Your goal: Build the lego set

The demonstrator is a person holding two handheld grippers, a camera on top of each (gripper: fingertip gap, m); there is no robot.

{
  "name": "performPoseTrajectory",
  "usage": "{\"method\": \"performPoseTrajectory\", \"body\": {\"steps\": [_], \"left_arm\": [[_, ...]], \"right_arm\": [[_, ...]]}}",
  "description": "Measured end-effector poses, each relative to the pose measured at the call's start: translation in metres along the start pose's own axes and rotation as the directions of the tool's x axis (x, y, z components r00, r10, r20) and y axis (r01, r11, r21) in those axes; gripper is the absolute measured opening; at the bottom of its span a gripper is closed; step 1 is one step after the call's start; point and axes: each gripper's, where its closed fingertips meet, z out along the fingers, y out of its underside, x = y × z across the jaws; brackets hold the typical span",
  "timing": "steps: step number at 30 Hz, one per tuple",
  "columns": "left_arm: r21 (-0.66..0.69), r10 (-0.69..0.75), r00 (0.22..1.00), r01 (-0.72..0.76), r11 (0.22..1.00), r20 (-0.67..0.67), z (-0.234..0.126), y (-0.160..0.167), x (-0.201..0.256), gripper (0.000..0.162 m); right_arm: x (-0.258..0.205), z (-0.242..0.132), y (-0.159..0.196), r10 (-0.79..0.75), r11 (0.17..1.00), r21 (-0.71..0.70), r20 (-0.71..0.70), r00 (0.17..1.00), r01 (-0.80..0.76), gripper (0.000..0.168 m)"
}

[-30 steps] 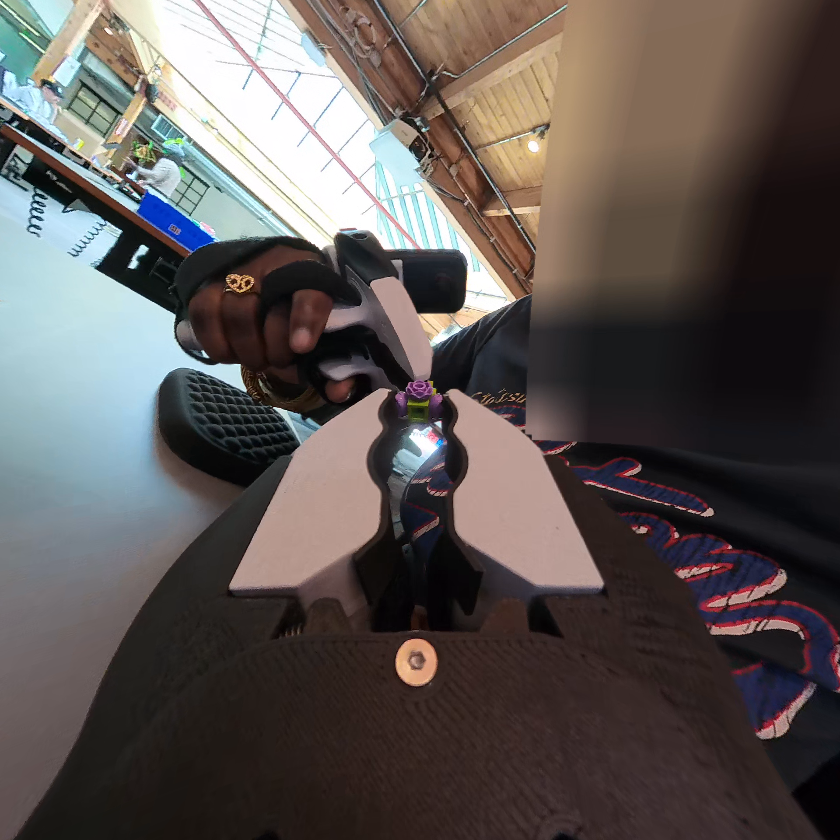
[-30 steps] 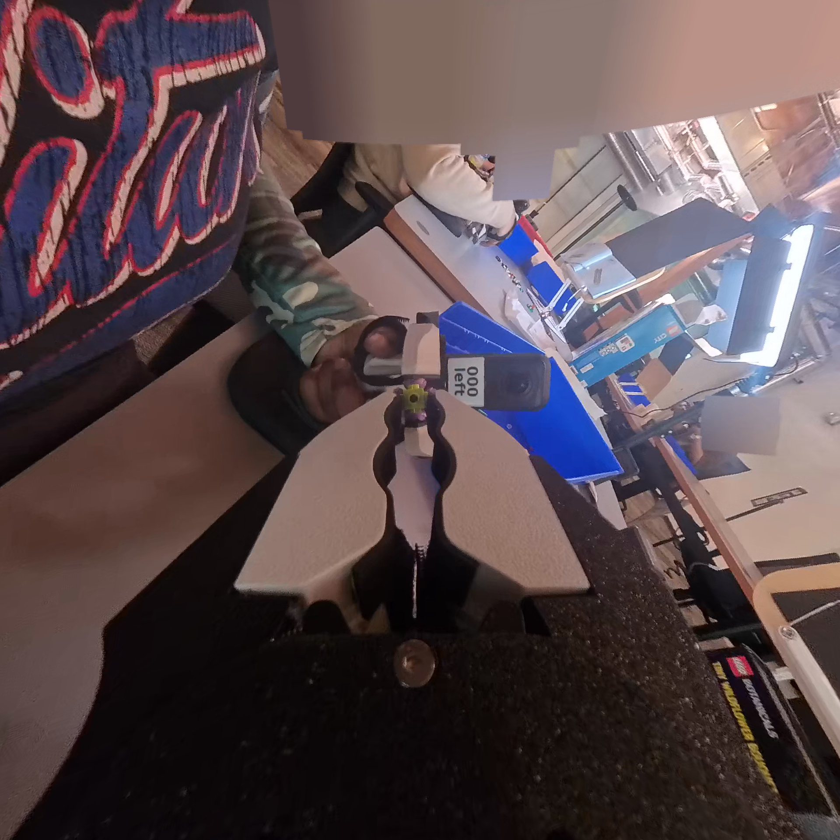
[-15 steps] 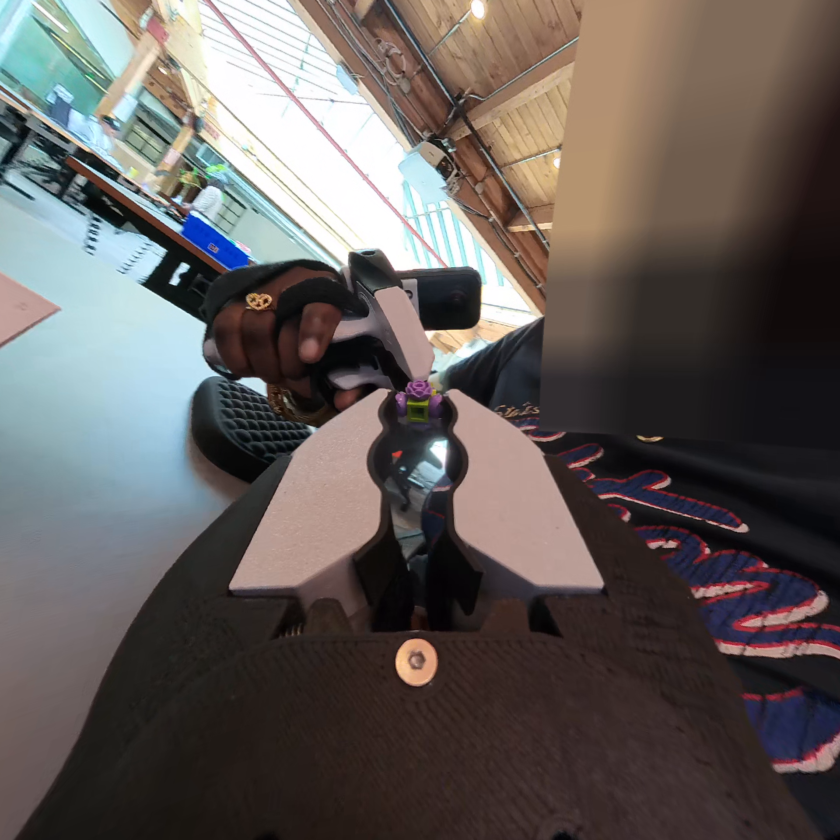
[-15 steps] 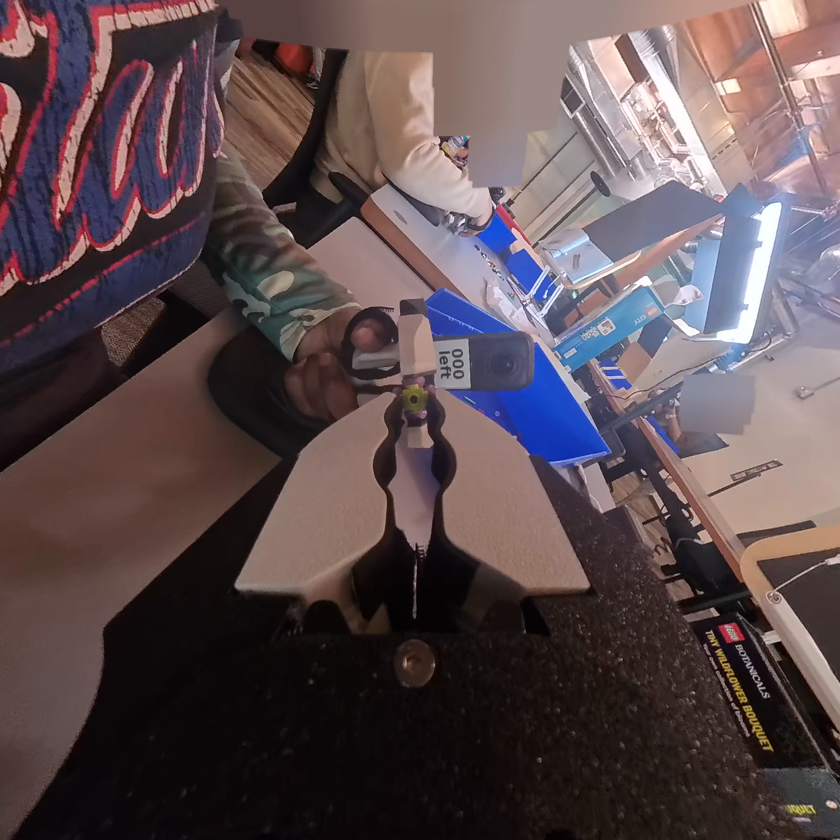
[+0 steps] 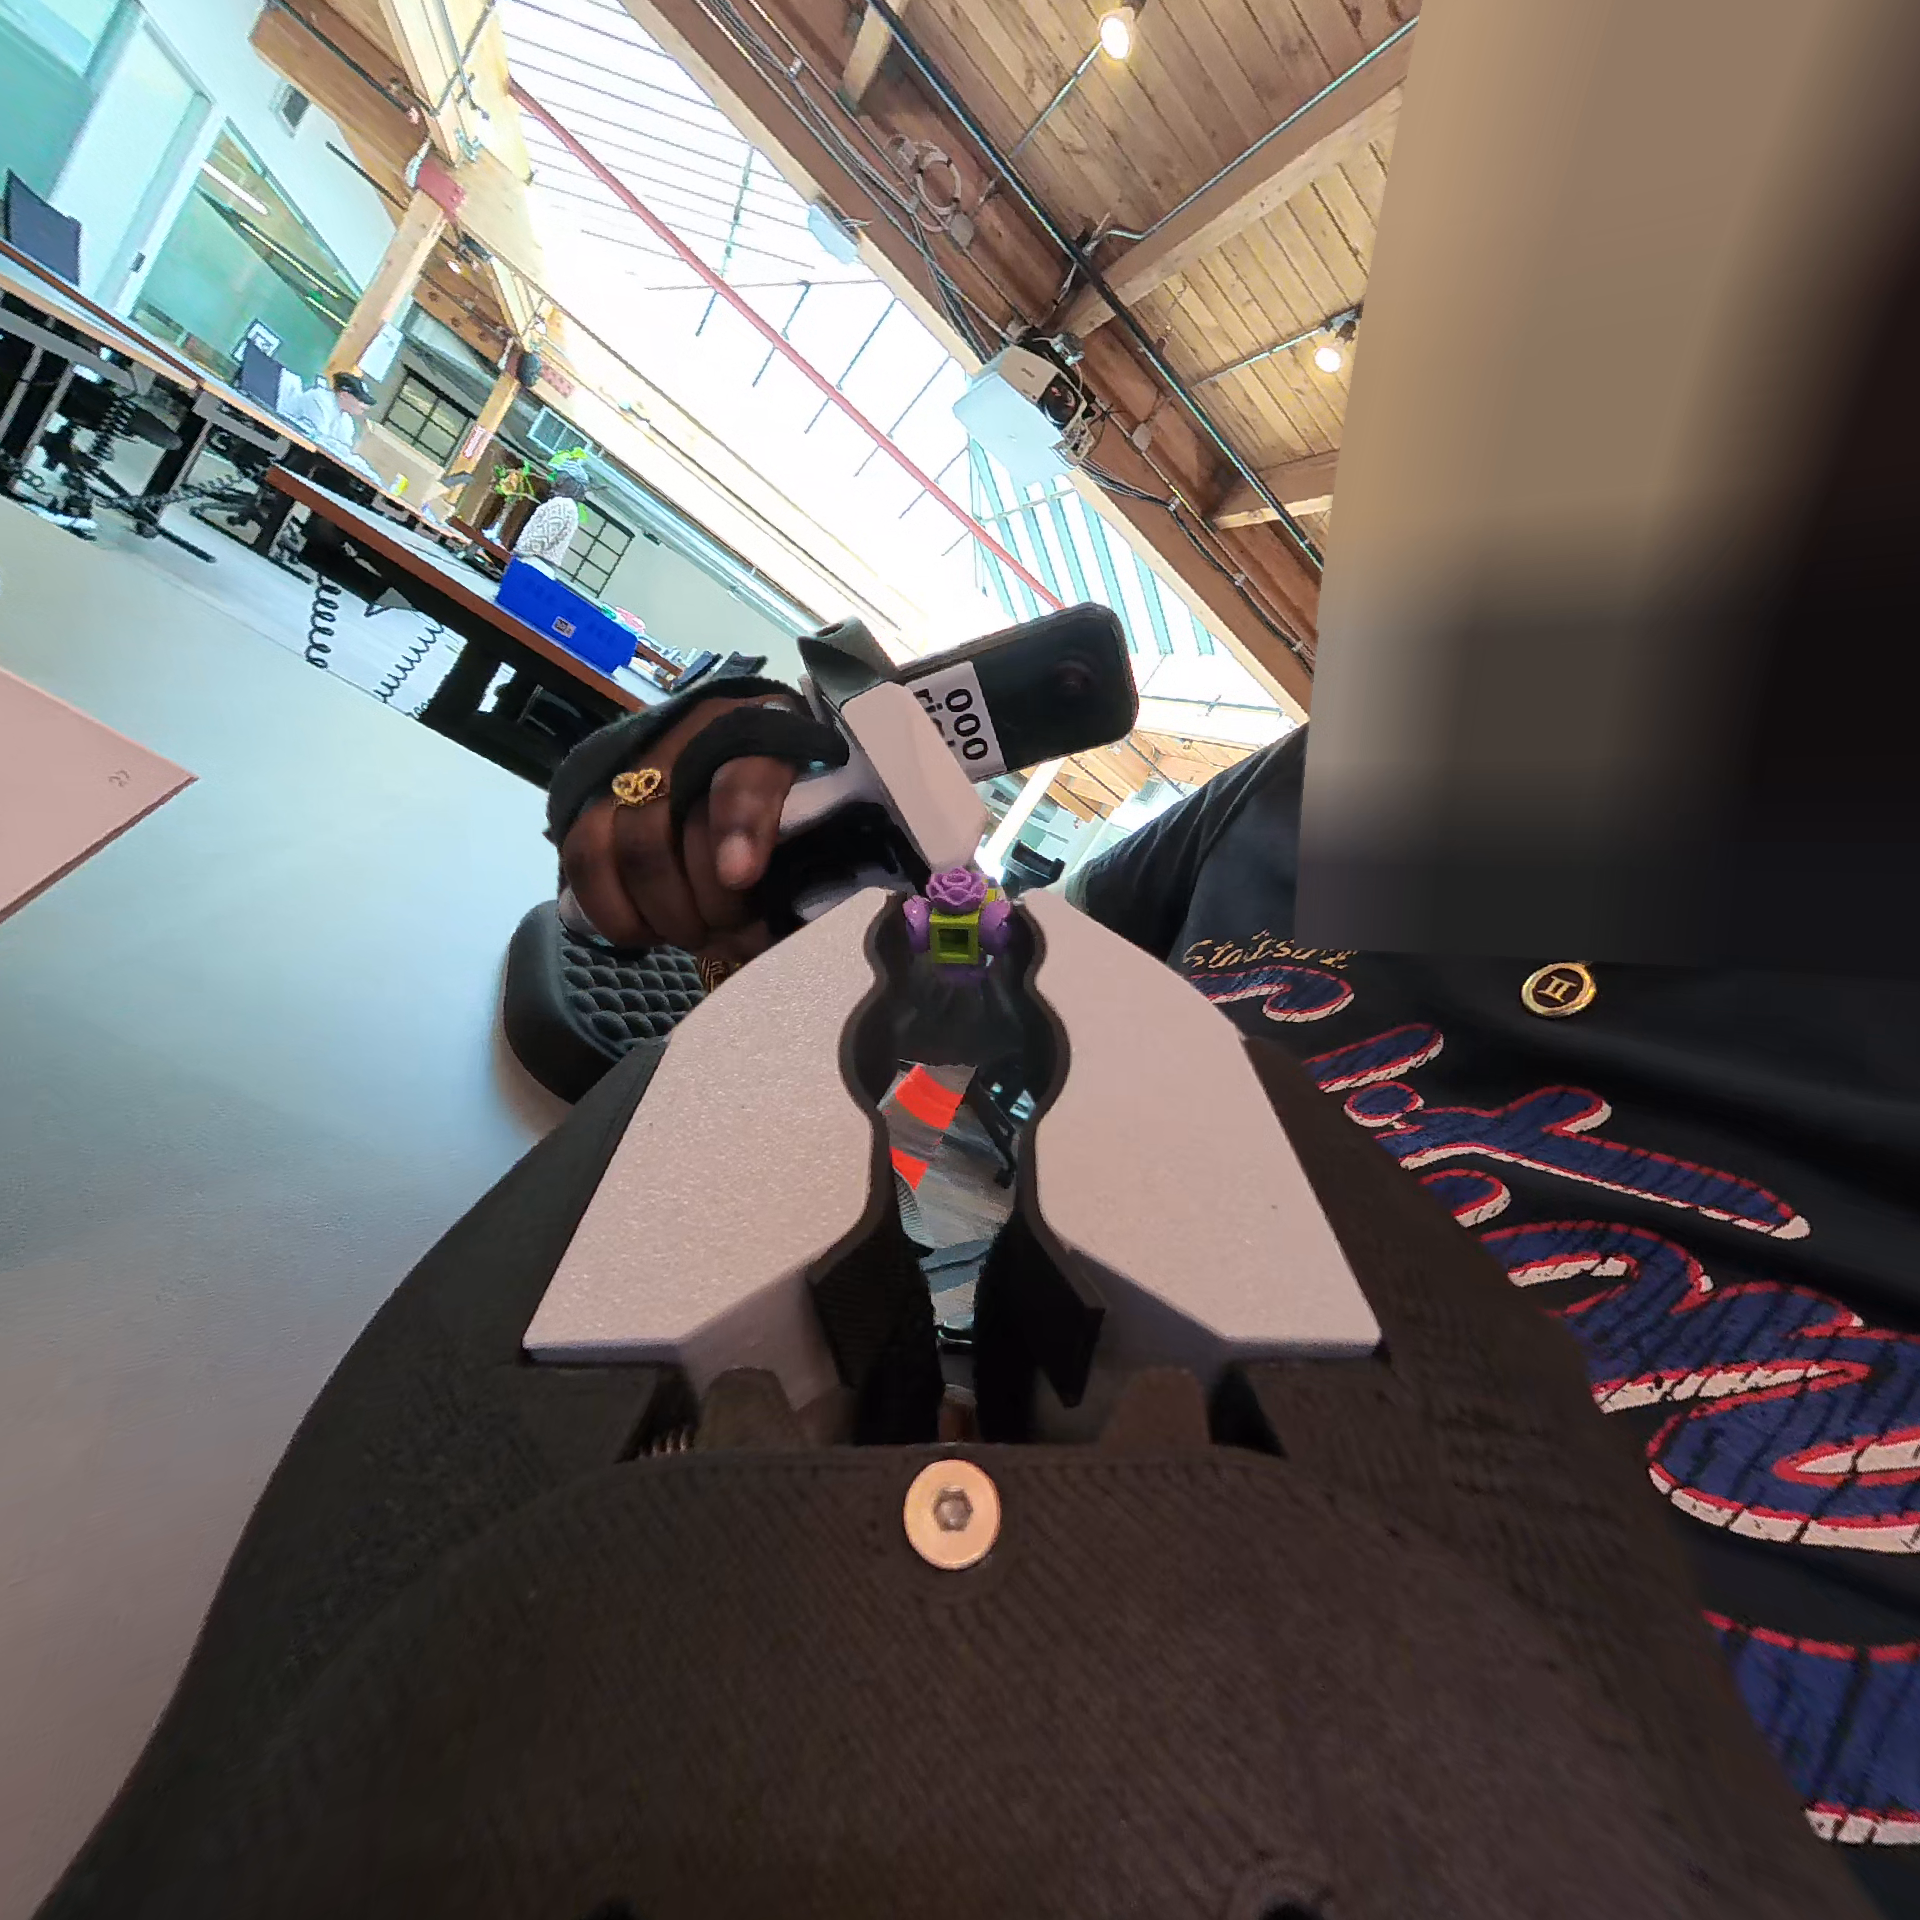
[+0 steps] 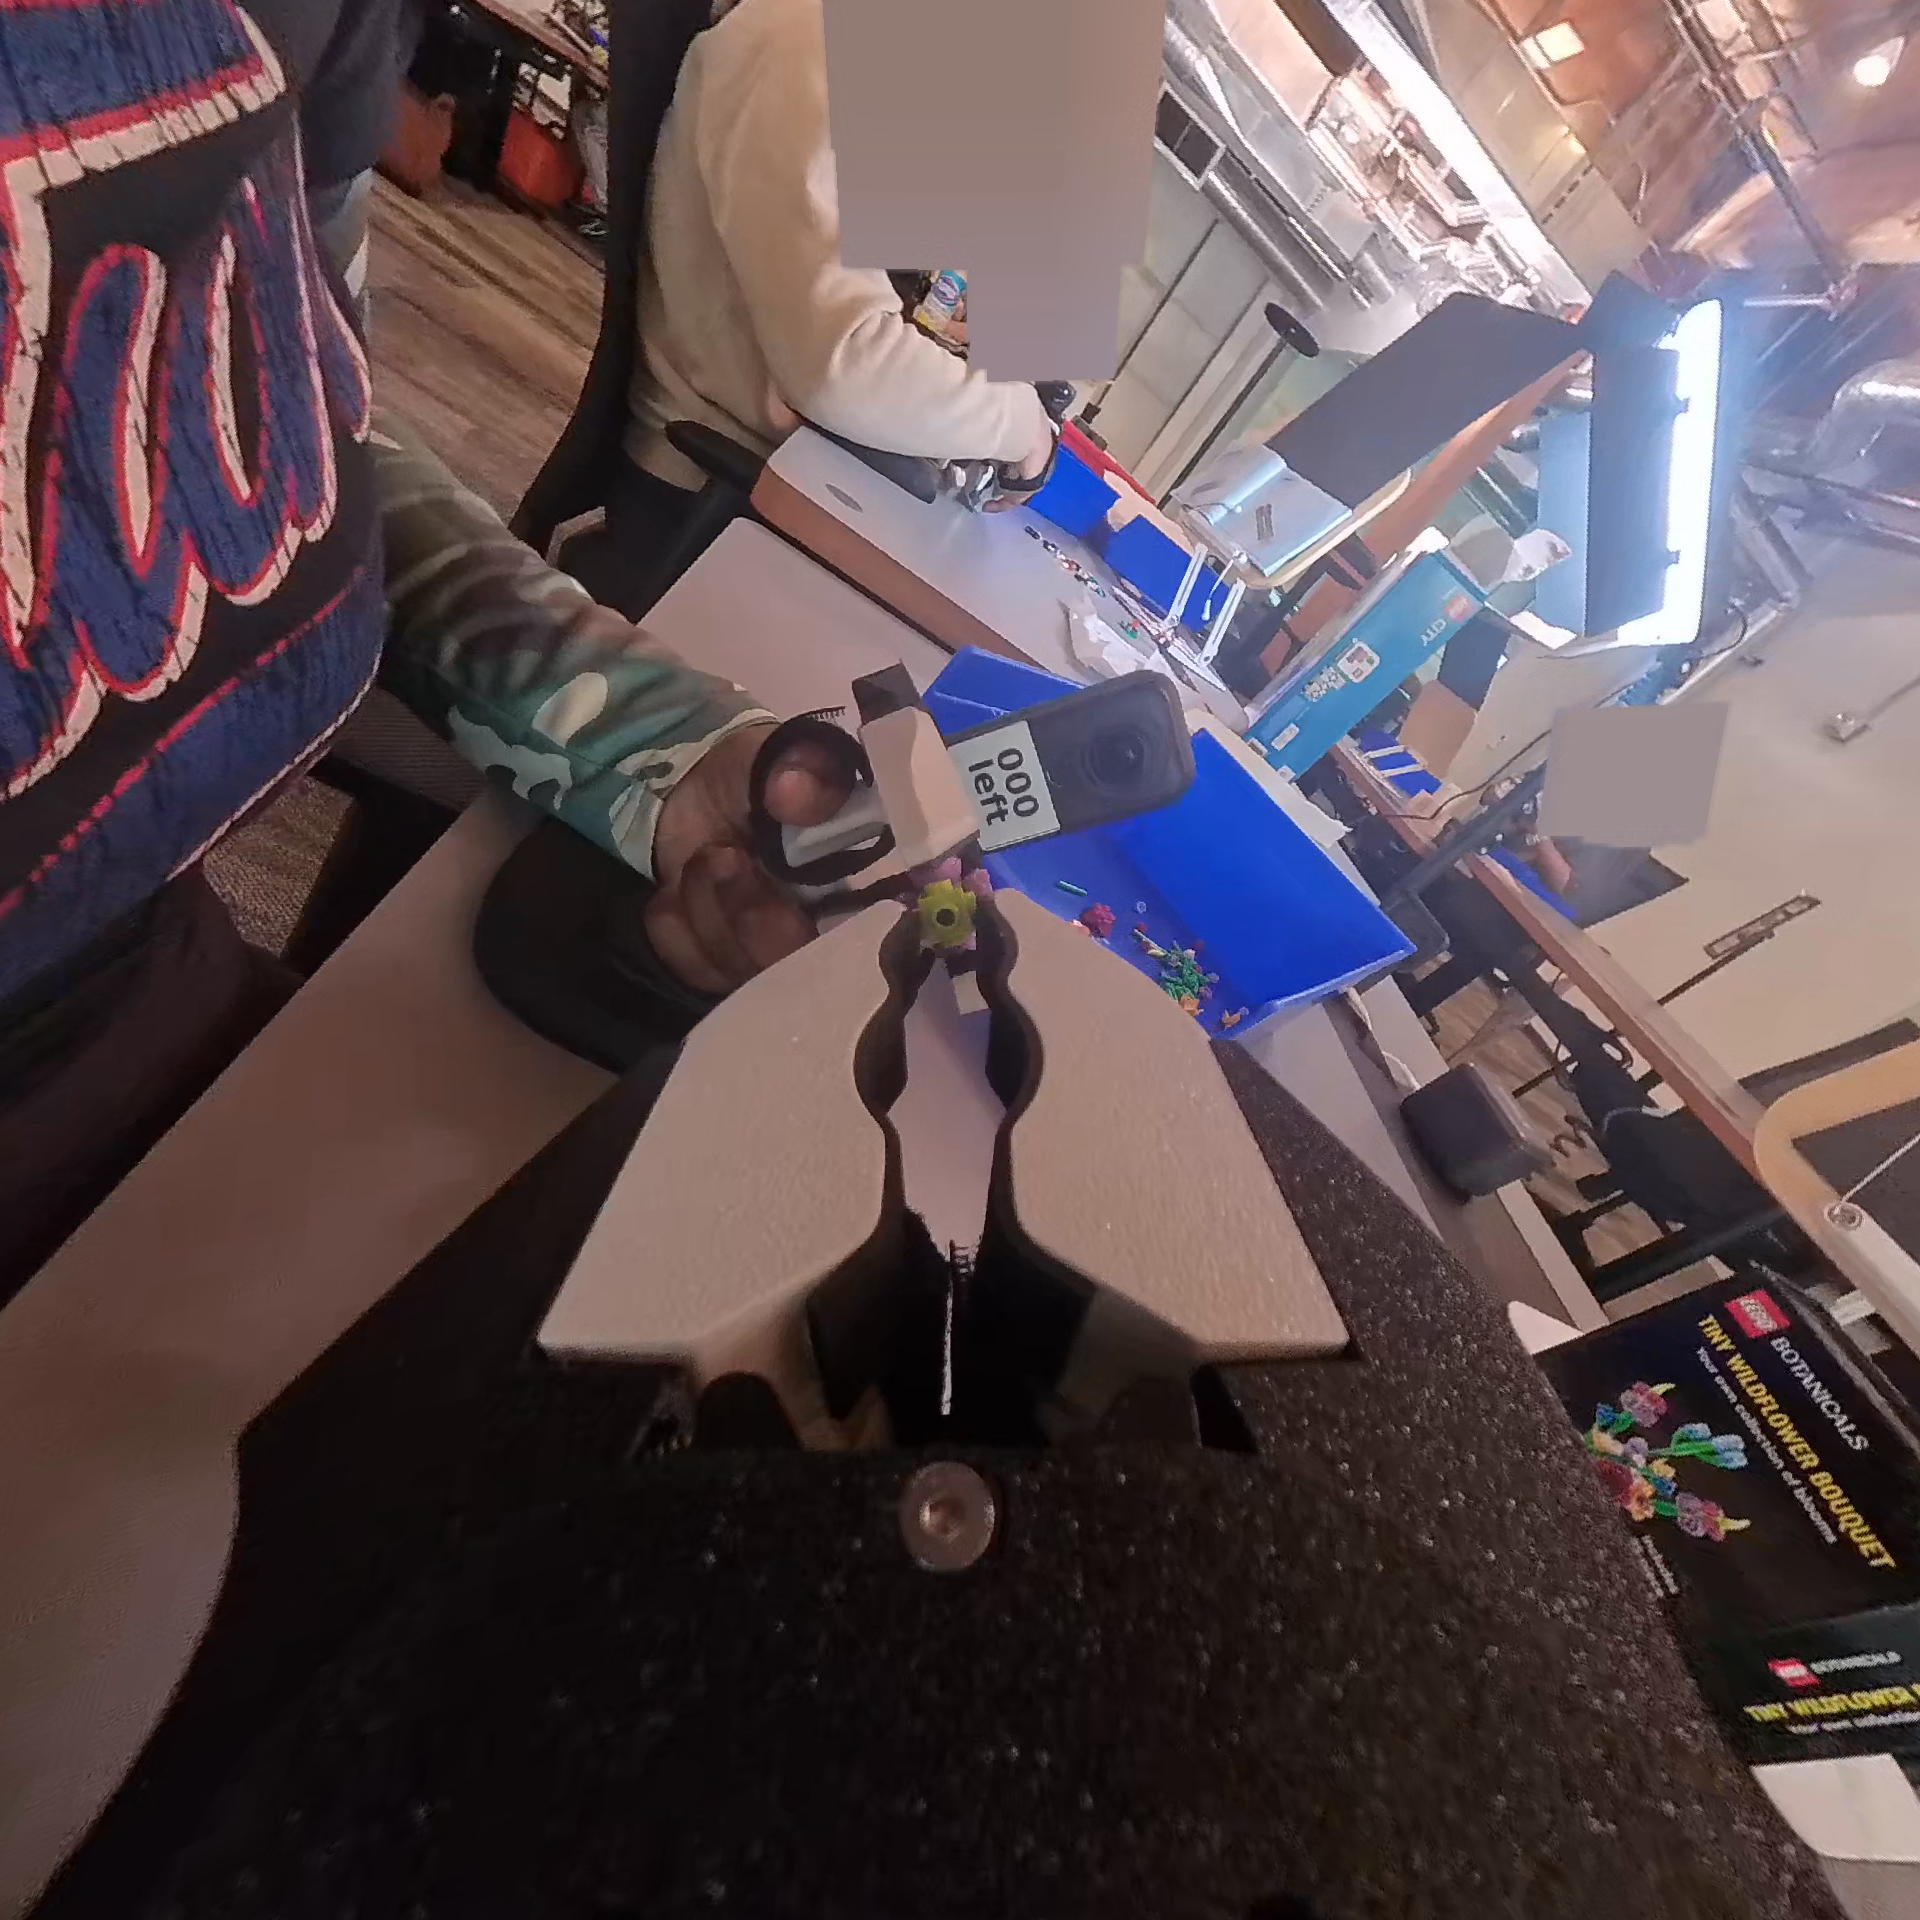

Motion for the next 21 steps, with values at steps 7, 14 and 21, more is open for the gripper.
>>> {"method": "performPoseTrajectory", "body": {"steps": [7,14,21], "left_arm": [[-0.014,-0.001,1.000,0.001,1.000,-0.001,0.0003,0.0011,-0.0002,0.018],[-0.030,-0.032,0.999,0.031,0.999,-0.013,0.0004,0.0028,-0.0005,0.018],[-0.049,-0.050,0.999,0.049,0.998,-0.021,0.0014,0.0050,-0.0008,0.018]], "right_arm": [[-0.0012,-0.0008,0.0007,-0.009,1.000,-0.019,-0.005,1.000,0.009,0.011],[-0.0032,-0.0009,0.0016,-0.104,0.993,-0.043,0.060,0.993,0.106,0.011],[-0.0056,-0.0021,0.0022,-0.201,0.976,-0.062,0.142,0.969,0.211,0.011]]}}
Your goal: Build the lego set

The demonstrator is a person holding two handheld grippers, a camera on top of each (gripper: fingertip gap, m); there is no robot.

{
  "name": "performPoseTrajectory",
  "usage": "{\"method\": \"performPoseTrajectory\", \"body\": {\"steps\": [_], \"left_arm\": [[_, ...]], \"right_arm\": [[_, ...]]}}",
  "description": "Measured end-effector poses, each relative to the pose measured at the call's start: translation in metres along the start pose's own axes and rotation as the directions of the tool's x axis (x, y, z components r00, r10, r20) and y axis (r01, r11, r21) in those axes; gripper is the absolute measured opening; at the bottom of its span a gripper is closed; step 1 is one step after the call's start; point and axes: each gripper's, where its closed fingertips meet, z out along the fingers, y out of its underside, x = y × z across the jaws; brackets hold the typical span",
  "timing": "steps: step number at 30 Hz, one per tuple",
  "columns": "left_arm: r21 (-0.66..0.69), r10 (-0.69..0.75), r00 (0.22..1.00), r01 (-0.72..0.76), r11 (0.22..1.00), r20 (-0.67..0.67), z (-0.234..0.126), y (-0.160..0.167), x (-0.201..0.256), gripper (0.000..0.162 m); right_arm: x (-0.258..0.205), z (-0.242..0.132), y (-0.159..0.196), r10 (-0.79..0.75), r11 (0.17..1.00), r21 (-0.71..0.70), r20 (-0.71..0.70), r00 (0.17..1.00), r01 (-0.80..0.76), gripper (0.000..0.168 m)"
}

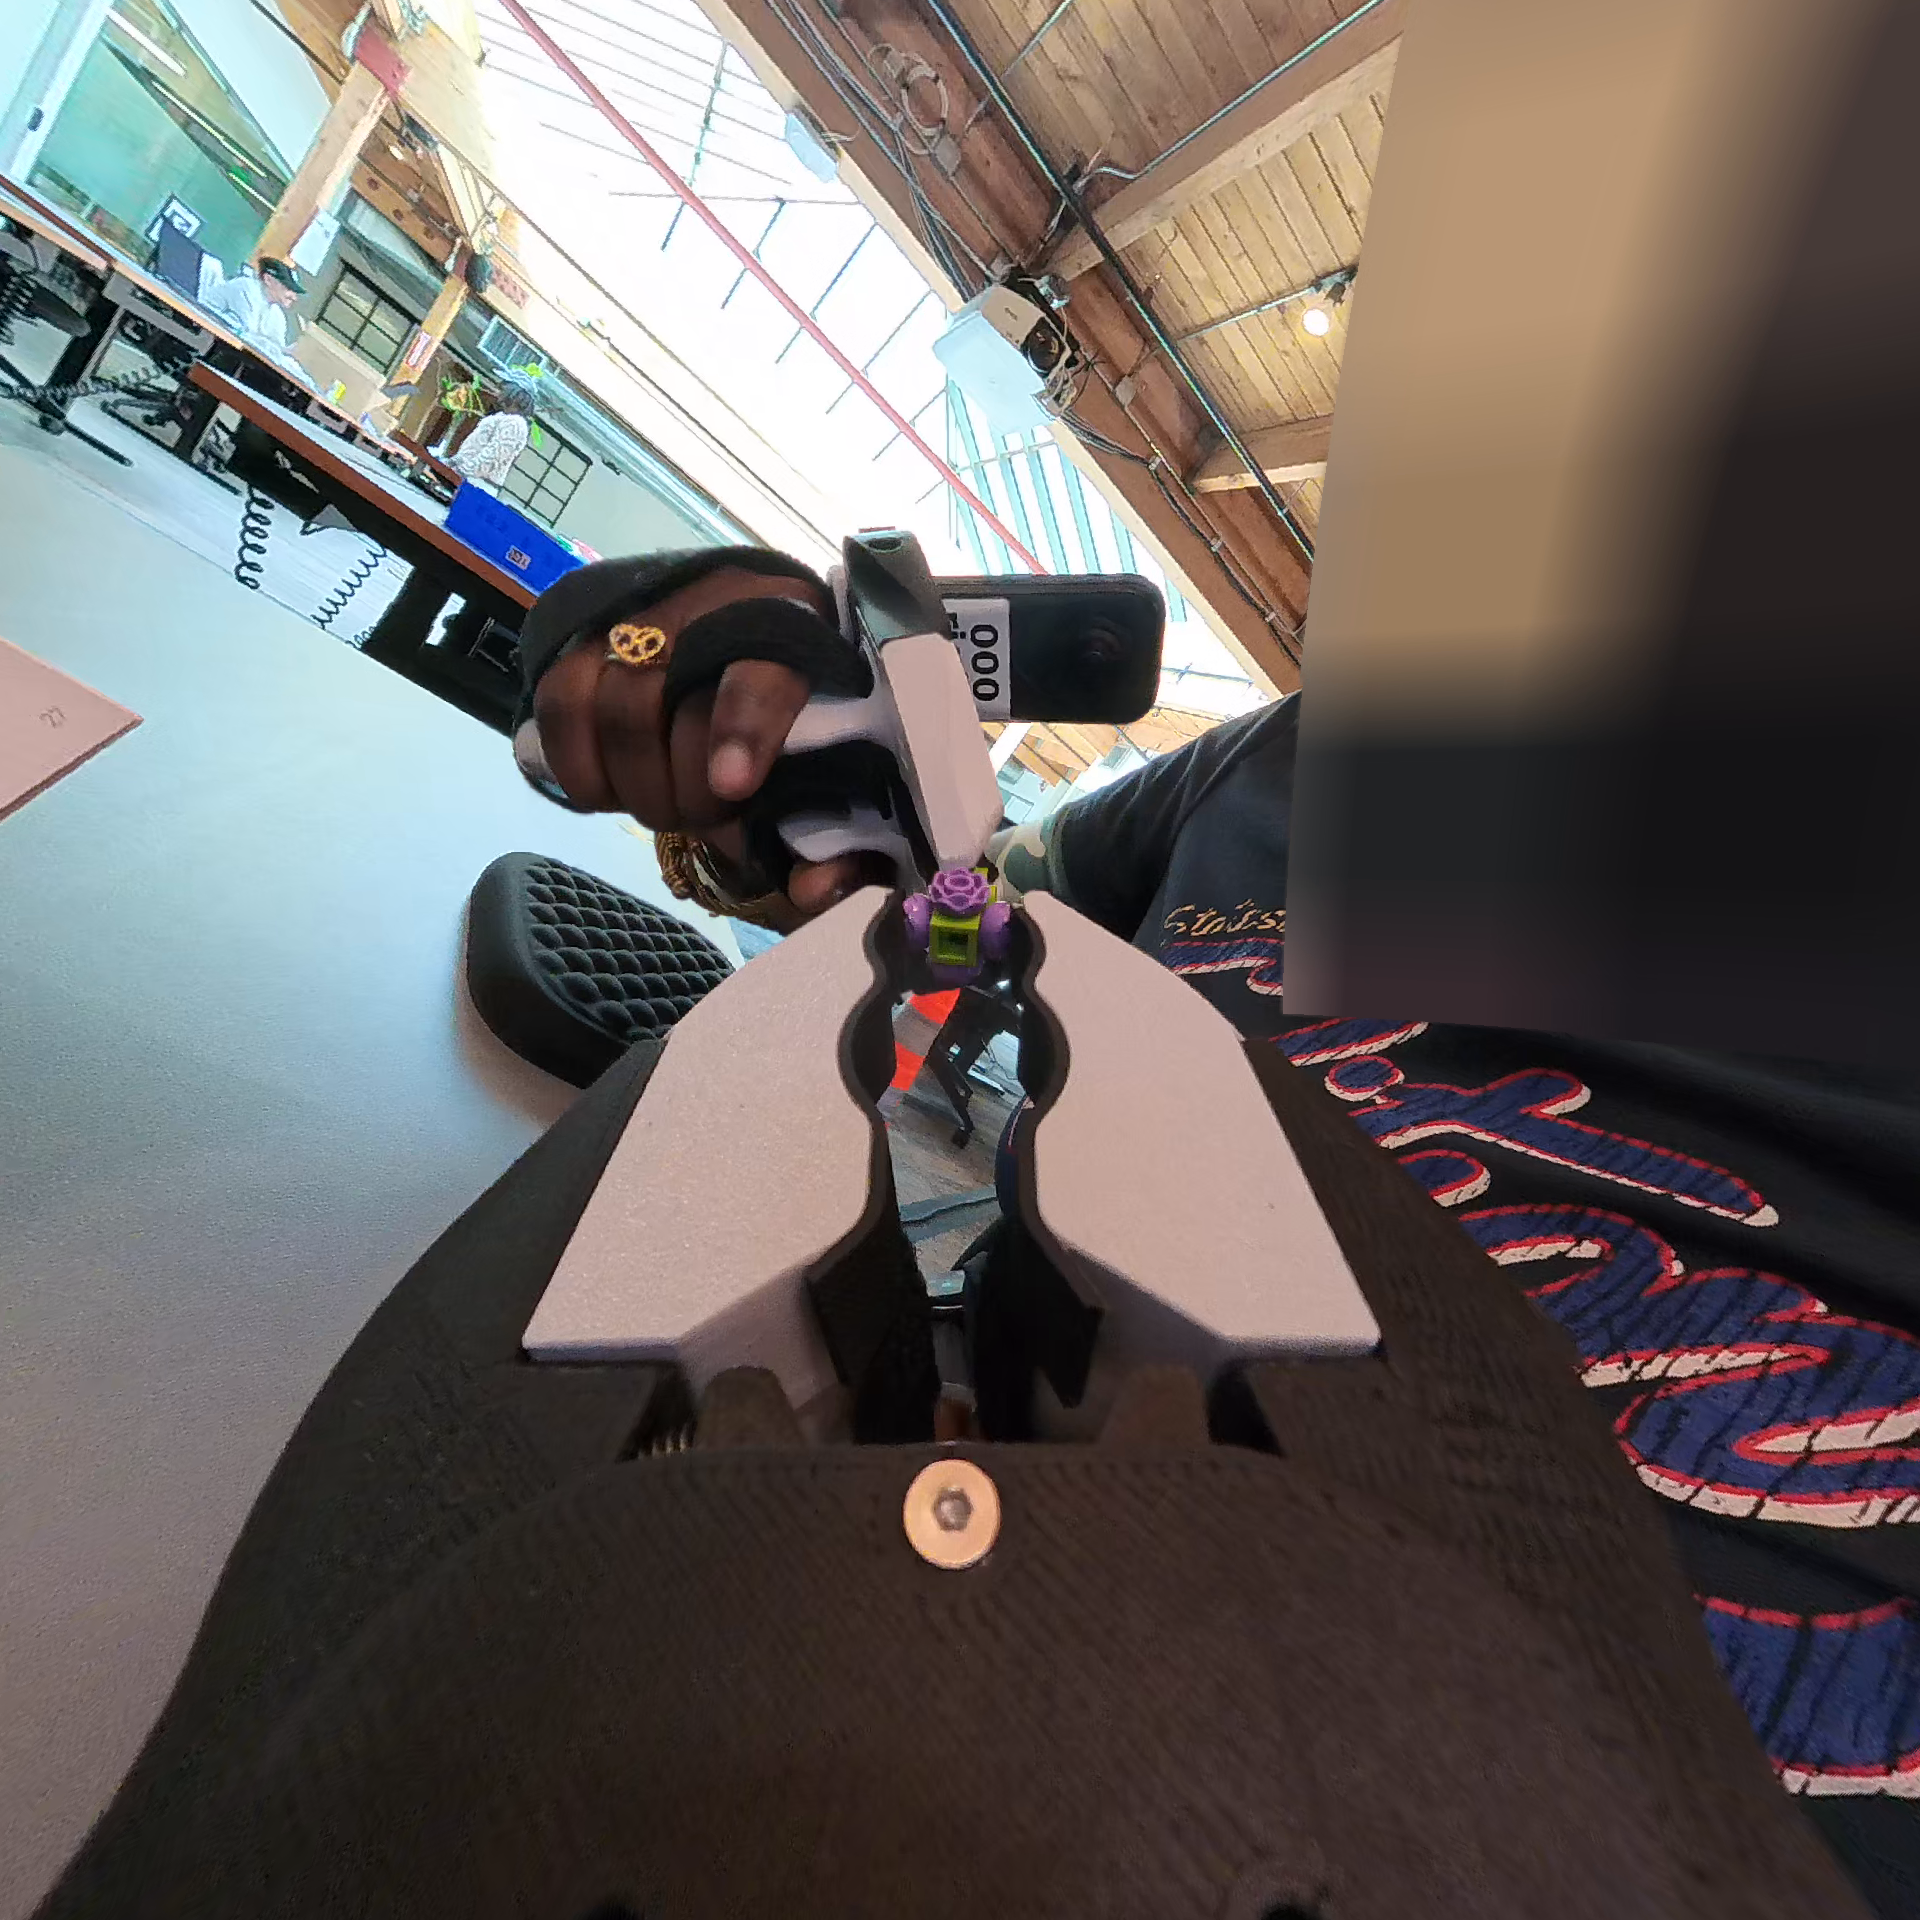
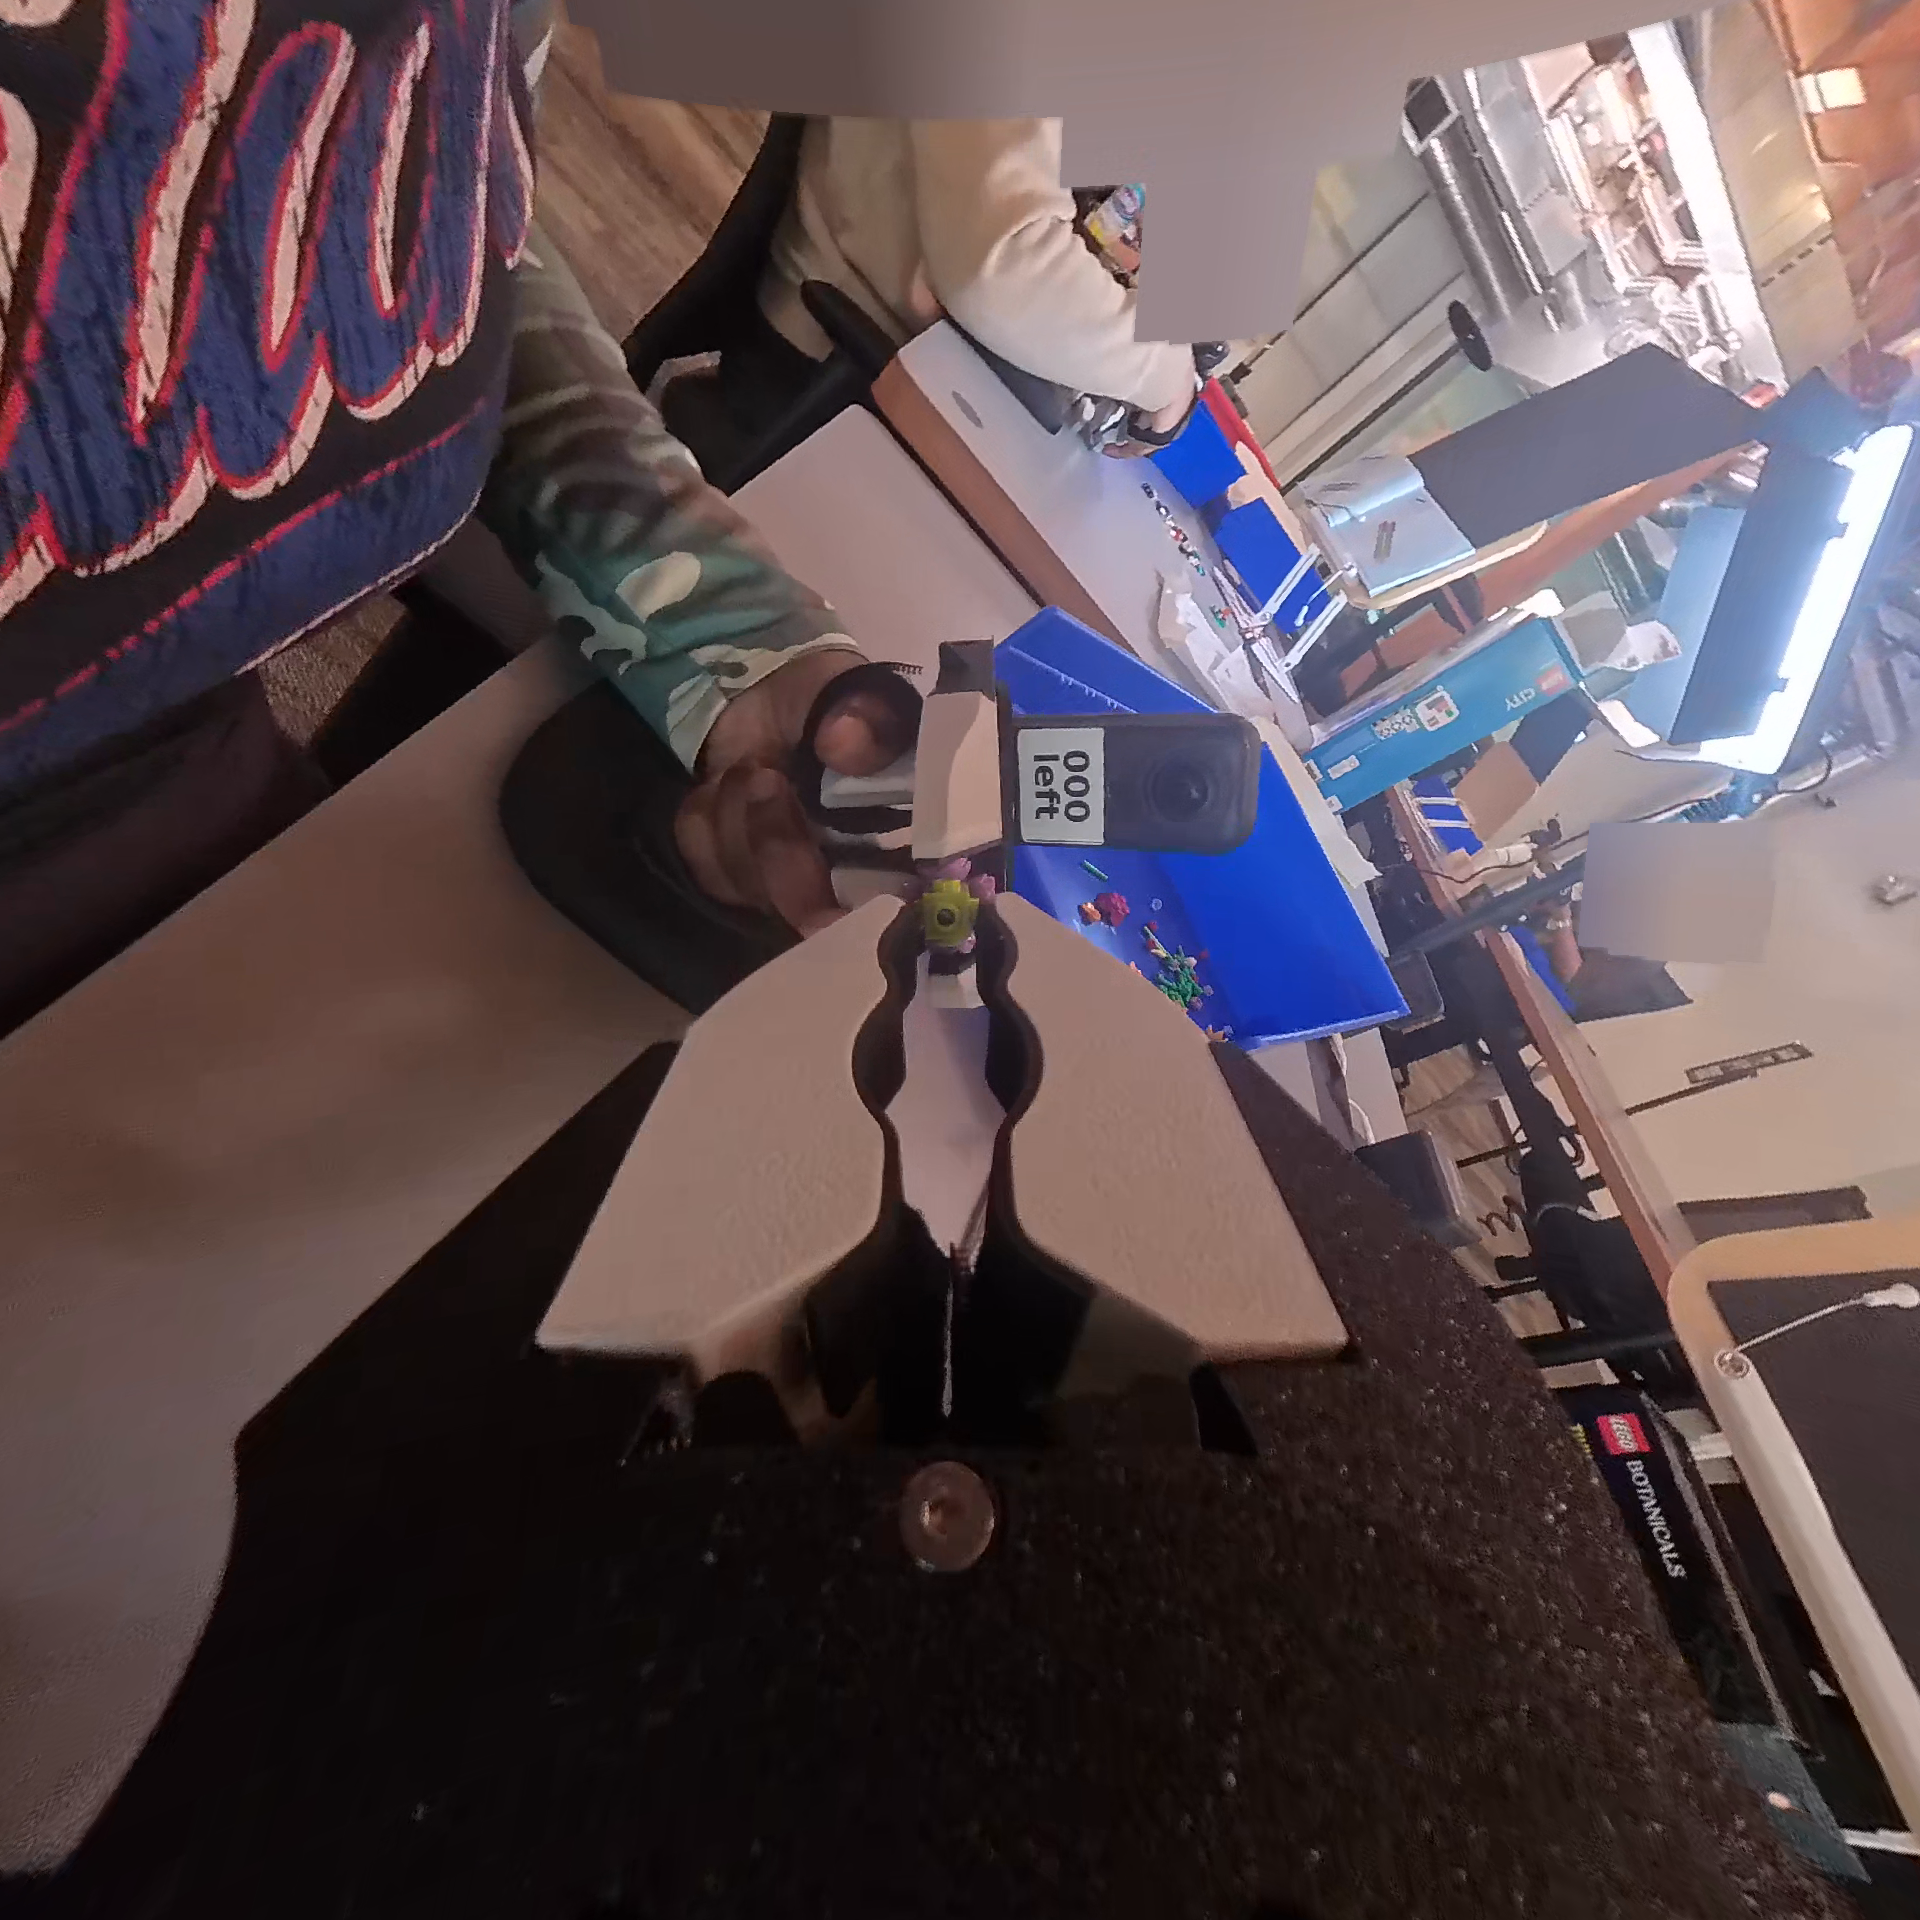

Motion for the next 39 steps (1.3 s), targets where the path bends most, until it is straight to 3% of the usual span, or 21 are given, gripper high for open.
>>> {"method": "performPoseTrajectory", "body": {"steps": [17,39], "left_arm": [[-0.022,-0.031,0.999,0.031,0.999,-0.007,0.0010,0.0027,-0.0017,0.018],[0.016,0.024,1.000,-0.024,1.000,0.006,-0.0007,-0.0017,0.0007,0.018]], "right_arm": [[-0.0038,-0.0022,0.0013,-0.150,0.987,-0.043,0.101,0.984,0.155,0.011],[0.0004,-0.0021,-0.0016,0.114,0.993,0.000,-0.019,0.993,-0.114,0.011]]}}
